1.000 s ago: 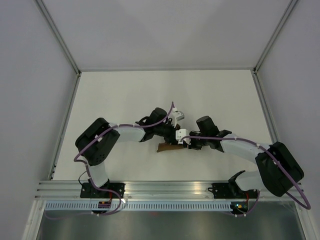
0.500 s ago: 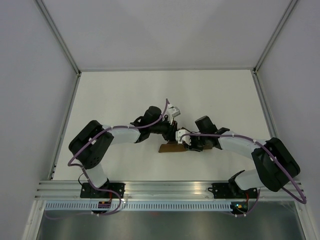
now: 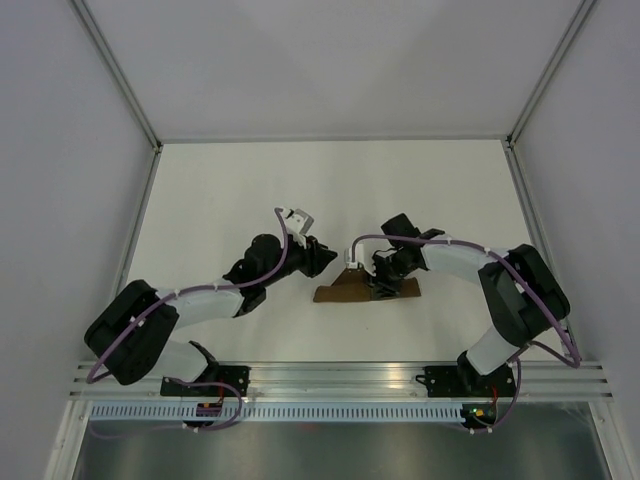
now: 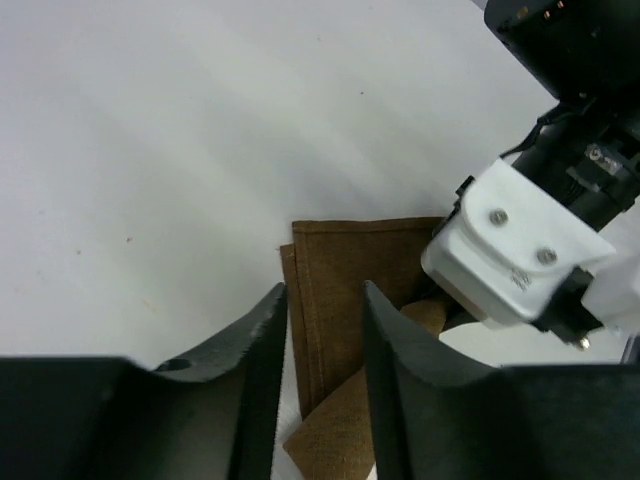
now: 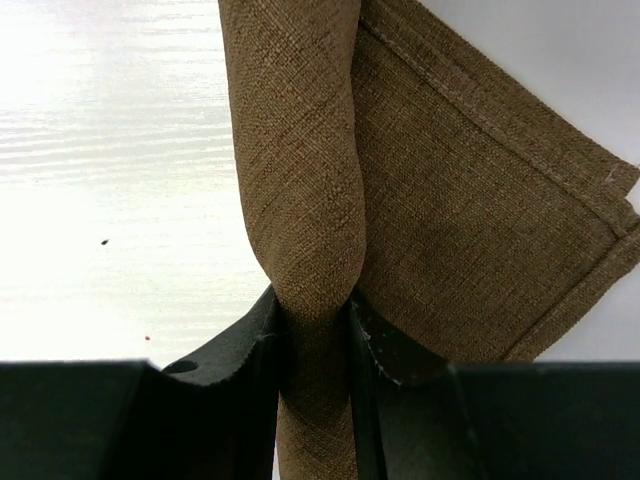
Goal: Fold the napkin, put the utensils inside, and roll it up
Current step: Roll the napkin with the utensil
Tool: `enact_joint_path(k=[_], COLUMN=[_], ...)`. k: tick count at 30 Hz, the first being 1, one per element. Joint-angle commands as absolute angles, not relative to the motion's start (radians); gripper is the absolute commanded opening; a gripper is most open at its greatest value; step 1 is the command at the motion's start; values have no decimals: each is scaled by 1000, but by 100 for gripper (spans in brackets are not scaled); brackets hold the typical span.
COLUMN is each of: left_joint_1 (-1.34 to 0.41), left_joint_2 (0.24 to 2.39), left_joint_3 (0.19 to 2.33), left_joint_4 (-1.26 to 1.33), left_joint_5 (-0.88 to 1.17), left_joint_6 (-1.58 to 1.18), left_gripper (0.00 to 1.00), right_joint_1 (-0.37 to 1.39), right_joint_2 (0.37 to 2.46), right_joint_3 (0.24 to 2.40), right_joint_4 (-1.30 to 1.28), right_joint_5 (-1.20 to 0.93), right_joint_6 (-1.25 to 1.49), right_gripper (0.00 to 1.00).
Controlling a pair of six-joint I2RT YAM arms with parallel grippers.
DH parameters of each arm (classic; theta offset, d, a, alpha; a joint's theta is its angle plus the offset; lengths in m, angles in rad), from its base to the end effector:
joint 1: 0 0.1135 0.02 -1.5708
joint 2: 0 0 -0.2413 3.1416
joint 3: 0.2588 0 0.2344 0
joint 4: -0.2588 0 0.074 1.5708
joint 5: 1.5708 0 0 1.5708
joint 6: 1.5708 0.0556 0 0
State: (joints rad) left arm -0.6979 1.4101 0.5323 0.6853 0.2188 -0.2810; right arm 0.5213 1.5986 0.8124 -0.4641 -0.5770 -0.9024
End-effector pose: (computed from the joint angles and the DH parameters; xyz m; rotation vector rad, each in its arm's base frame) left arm 0.2207 -0.2009 0.1911 0.5439 1.7664 -0.8915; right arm 0.2166 0.1594 0.1223 -1.8209 1.9167 0.6887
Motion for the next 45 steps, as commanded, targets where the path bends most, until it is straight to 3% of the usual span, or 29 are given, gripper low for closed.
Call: enact_joint_path(k=[1,8,17,24,32,40,43,44,45], left_joint_1=[-736,-937,-1141,-1177,-1180,-1181,-1181,-1181,-1181], left_joint_2=[1333,1305,1508,1670,1752,1822,1836,1836,1833], left_joint_3=[460,482,597,687,732,773,787,788,787], left_joint_4=[779,643,529,520,532,423,387,382,379], left_joint_5=[97,-93,-126,-120,-196,-157,-143,-135,-123], left_joint_6=[-238,56,304,443,555,535,508,500,480], left_gripper=[43,54,69,77,77,62,47,33,26], right_joint_1=[503,442,391,387,380,379,379,377,379], right_joint_2=[1721,1844,1968,2020,2043,2071,2071,2066,2063], right_joint_3=[833,952,1060,1077,1086,1112,1117,1118,1118], right_joint_4=[-633,-762,-870,-876,-880,-900,-904,-904,-904], right_joint_5=[-603,-646,-660,-641,-638,-638,-638,-638,-640], right_joint_6=[-934,-976,-1006,-1006,-1006,-1006,-1005,-1005,-1002], right_gripper=[1,0,1,1,0,1,1,1,3])
